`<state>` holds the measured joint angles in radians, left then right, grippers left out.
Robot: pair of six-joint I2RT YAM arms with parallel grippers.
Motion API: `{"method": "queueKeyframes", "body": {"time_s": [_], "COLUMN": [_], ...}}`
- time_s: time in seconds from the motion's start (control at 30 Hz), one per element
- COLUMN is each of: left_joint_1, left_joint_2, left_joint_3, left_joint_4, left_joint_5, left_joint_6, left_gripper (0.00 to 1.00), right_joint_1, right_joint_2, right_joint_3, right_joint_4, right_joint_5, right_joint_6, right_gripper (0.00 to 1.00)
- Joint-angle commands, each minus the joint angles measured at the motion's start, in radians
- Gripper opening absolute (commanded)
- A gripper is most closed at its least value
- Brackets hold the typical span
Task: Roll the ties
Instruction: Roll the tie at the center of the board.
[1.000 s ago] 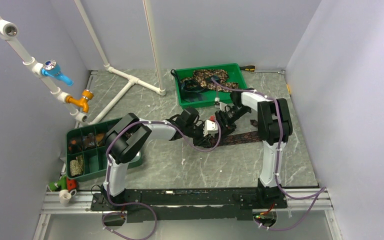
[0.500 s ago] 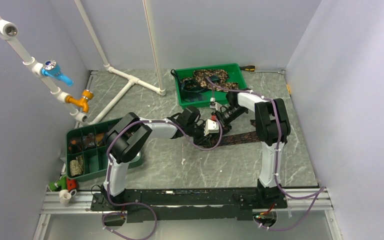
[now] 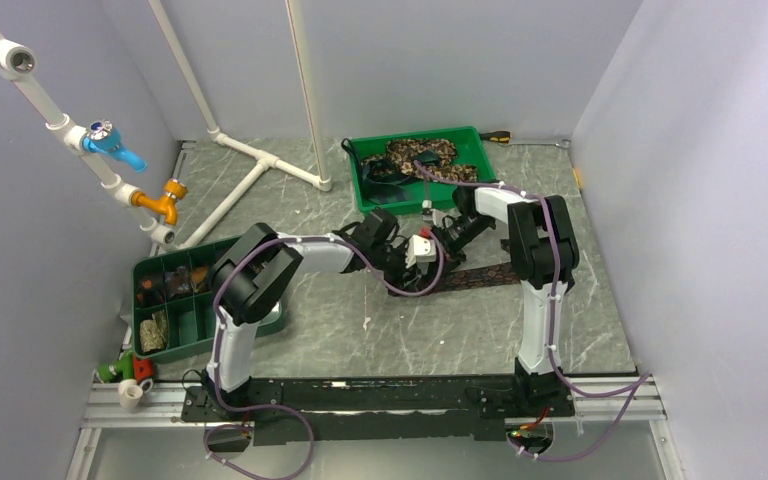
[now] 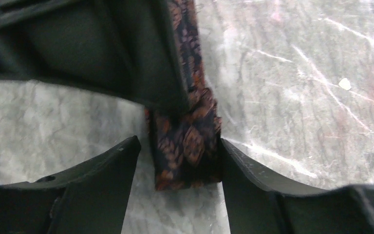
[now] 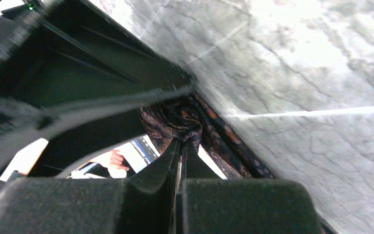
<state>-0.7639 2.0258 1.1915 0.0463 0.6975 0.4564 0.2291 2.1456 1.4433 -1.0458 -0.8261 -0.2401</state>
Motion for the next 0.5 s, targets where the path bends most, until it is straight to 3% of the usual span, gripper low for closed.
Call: {"method": "queueKeyframes", "body": {"time_s": [0.0,0.17,0.33,0.47], "left_joint_1": [0.027,0.01,-0.03,-0.052], "left_joint_2": [-0.06,-0.109,-0.076,-0.021], "left_joint_3": [-0.025,-0.073,-0.08,-0.041], "left_joint_4": [-0.03,0.054,0.077,0.108], "left_joint_5": [-0.05,-0.034,-0.066,-0.12], "left_joint_6": [0.011,-0.009,-0.021,-0.075], "left_gripper": [0.73,0.89,0.92,0.89], "right_joint_1": [-0.016,-0.017,-0.017,-0.017], "right_joint_2": [-0.016,-0.024,-0.027,-0.031], "right_joint_3": [-0.014,-0.016,-0.016,-0.016], "right_joint_4": [0.058,0.071,0.072,0.073], "right_joint_5": [0.094,0.091,0.09,0.084], "right_joint_6": [0.001,0.014,0.015,0.019], "right_gripper": [0.0,0.0,0.0,0.0]}}
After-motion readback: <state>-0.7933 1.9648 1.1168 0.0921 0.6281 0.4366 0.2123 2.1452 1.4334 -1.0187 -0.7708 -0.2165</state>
